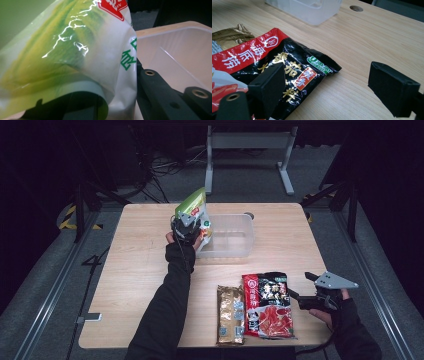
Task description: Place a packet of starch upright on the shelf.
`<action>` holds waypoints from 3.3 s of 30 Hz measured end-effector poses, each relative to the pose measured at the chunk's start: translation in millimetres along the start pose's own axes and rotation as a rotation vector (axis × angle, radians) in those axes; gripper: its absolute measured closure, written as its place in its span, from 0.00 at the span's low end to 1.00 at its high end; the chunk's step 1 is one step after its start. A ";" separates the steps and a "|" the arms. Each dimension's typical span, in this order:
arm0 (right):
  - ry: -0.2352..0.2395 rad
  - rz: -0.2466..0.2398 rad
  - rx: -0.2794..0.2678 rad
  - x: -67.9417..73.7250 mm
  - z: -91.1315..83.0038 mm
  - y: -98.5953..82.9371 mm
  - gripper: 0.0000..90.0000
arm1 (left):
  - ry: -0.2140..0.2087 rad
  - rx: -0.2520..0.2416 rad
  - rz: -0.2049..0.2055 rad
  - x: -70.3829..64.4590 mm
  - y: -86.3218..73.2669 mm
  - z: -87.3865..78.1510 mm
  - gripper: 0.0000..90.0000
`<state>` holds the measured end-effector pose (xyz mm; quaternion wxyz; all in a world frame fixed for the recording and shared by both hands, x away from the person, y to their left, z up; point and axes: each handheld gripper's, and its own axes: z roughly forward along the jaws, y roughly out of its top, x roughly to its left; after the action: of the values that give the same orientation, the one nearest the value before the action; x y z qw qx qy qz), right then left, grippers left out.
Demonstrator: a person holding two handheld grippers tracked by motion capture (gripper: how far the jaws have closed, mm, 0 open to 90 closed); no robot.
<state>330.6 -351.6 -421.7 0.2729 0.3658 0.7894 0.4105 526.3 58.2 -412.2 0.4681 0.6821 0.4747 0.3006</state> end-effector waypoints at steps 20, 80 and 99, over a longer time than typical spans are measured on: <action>0.018 -0.018 0.034 3.7 3.9 -0.7 0.17 | -0.097 0.022 0.061 10.8 -7.1 -18.1 0.67; 0.335 -0.176 0.205 95.6 32.5 35.2 0.74 | -0.714 0.351 0.264 -13.1 -81.8 -130.8 0.16; 0.393 -0.339 0.355 148.2 59.2 45.0 0.87 | -0.744 0.384 0.305 -33.0 -88.6 -125.1 0.16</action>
<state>303.3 -188.5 -433.3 0.1116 0.1846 0.9361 0.2779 374.8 81.5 -445.3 0.4221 0.8807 0.2150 0.0065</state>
